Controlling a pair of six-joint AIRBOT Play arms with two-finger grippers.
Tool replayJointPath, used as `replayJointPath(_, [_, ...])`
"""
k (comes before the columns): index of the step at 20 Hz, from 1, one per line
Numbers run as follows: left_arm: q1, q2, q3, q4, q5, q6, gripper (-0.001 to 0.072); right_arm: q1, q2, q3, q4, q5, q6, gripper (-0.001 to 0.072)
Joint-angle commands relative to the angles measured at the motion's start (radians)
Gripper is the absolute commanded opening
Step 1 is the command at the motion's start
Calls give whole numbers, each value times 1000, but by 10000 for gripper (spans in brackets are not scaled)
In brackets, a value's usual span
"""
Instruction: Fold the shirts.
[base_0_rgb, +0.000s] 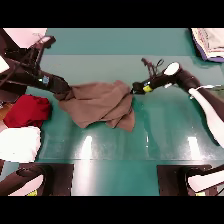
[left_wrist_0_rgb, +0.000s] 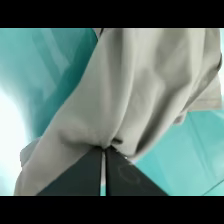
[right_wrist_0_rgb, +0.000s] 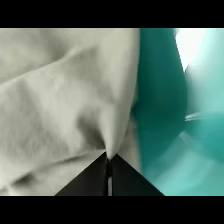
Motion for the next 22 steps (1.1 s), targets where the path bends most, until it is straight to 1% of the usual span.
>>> replayJointPath(1, [1,2,187,2,-58,-2,25,0,158,136,-291,49,18,23])
replayJointPath(3, [1,2,354,-36,-101,-2,25,0,281,228,-409,79,28,23])
replayJointPath(4, [1,2,428,-66,-113,-2,26,0,333,273,-445,93,28,23])
replayJointPath(8, [1,2,680,-228,-147,-2,26,0,494,435,-474,184,34,23])
replayJointPath(11, [1,22,751,-361,-151,-1,25,0,603,487,-475,212,76,23])
replayJointPath(13, [1,43,751,-405,-158,0,25,0,662,488,-475,237,117,23])
replayJointPath(15, [1,49,724,-371,-163,2,25,0,700,452,-472,268,176,23])
replayJointPath(17, [1,41,657,-272,-160,1,25,0,725,358,-463,318,254,23])
replayJointPath(19, [1,18,552,-168,-167,-2,25,0,729,230,-460,370,309,23])
replayJointPath(20, [1,-4,489,-124,-167,-1,25,0,729,155,-451,373,313,23])
replayJointPath(22, [1,-59,364,-96,-151,0,25,0,727,11,-436,322,314,24])
